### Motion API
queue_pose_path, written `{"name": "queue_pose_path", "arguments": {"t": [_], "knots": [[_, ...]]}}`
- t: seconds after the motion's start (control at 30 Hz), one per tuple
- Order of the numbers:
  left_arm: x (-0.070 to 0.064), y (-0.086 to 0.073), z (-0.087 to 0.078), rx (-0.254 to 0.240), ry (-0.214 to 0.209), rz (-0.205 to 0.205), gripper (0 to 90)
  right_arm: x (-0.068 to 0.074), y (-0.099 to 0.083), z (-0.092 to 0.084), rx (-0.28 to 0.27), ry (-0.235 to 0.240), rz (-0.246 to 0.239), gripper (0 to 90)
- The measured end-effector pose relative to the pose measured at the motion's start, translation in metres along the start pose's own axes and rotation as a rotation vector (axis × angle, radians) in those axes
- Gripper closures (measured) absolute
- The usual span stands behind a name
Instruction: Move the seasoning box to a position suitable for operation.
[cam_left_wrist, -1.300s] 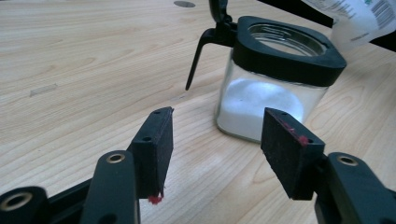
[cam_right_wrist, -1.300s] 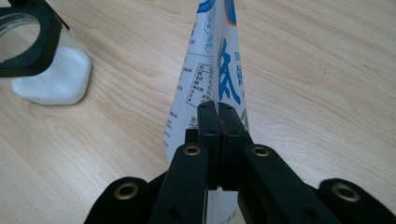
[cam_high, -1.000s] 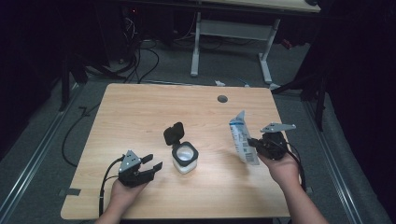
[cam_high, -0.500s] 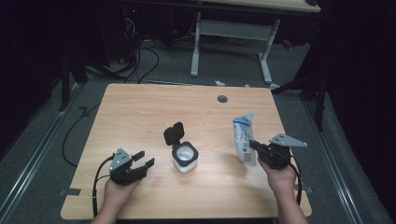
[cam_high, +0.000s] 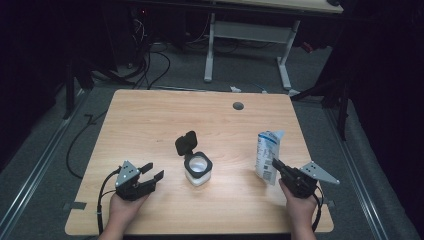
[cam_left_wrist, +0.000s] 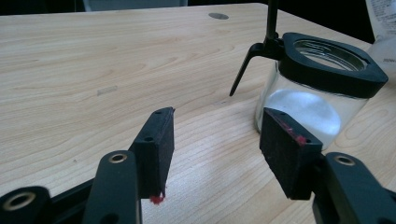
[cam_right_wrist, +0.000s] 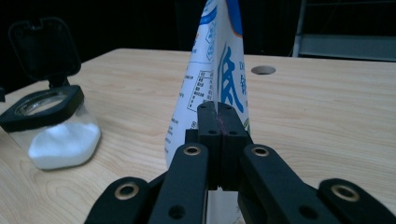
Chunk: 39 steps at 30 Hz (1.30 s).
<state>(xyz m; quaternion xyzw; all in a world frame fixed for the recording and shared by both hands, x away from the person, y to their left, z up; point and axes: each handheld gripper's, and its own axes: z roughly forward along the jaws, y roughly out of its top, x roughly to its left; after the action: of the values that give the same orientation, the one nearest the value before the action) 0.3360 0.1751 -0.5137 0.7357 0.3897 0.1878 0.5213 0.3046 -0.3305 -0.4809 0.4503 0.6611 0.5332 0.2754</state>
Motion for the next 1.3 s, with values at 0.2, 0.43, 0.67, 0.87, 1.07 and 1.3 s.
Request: {"name": "queue_pose_path", "arguments": {"t": [0.2,0.43,0.67,0.87,1.07,1.3], "knots": [[-0.001,0.0,0.0,-0.003,-0.003,0.005,45.6,0.001,-0.002,0.0,0.007,-0.009,-0.016,90.0],[0.003,-0.001,-0.001,0.007,-0.012,-0.002,45.5,0.0,-0.002,0.002,-0.005,-0.014,-0.036,90.0],[0.003,-0.003,-0.005,0.008,-0.003,-0.002,45.4,-0.005,-0.001,0.016,0.006,-0.024,-0.04,90.0],[0.005,-0.004,-0.009,0.007,0.001,-0.015,45.5,-0.01,-0.003,0.026,0.027,-0.034,-0.039,90.0],[0.004,-0.002,-0.007,0.004,-0.003,-0.007,45.4,-0.013,-0.006,0.024,0.038,-0.034,-0.029,90.0],[0.006,0.0,-0.006,-0.005,-0.001,-0.011,45.2,-0.013,-0.011,0.017,0.044,-0.04,-0.029,88.9]]}}
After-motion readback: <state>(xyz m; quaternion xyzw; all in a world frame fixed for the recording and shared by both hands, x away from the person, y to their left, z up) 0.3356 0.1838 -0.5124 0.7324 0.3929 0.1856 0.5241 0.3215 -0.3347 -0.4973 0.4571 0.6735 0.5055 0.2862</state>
